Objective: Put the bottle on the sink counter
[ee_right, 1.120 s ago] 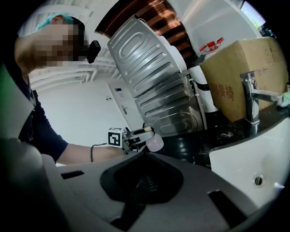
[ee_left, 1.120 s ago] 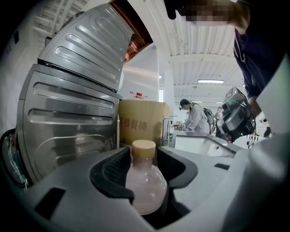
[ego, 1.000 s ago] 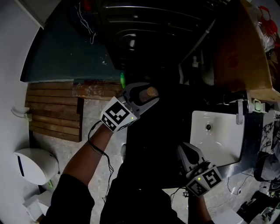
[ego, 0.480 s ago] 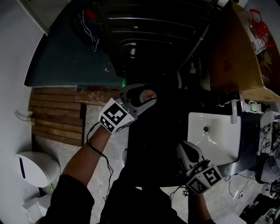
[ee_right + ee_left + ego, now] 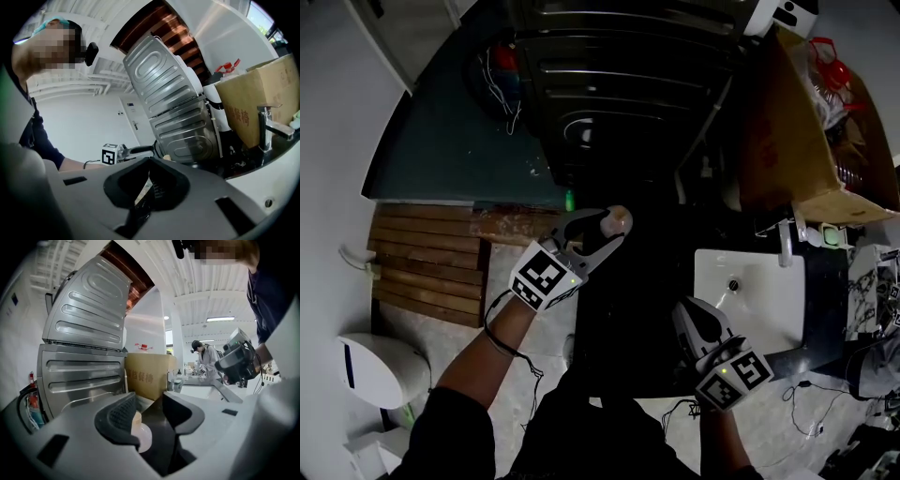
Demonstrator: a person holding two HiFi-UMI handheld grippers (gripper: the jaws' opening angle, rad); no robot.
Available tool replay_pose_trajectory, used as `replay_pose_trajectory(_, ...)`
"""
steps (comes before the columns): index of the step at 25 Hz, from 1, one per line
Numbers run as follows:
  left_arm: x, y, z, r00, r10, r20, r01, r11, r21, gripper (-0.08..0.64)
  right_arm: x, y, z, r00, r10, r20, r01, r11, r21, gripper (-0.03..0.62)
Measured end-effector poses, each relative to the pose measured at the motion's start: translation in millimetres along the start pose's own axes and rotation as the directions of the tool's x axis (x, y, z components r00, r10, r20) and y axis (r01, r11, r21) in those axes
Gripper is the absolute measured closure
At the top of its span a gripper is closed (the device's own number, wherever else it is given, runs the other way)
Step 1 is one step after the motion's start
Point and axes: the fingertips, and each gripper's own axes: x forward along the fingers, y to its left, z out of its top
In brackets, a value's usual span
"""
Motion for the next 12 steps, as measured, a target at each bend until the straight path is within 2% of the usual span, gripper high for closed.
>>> replay_pose_trajectory(6,-24,-24,24,0.999,0.029,0.024,-0.029,1.000,-0.004,0.427,-1,15,18,1.000,0.020,0.020,-0.020,1.000,-0.019,0.568)
replay_pose_trajectory(12,-48,-56,35,0.997,0.043,0.059,-0.039,0.997,-0.062,0.456,-5,34,32,0.998,0.044,0.041,-0.042,0.998,-0.055,0.568)
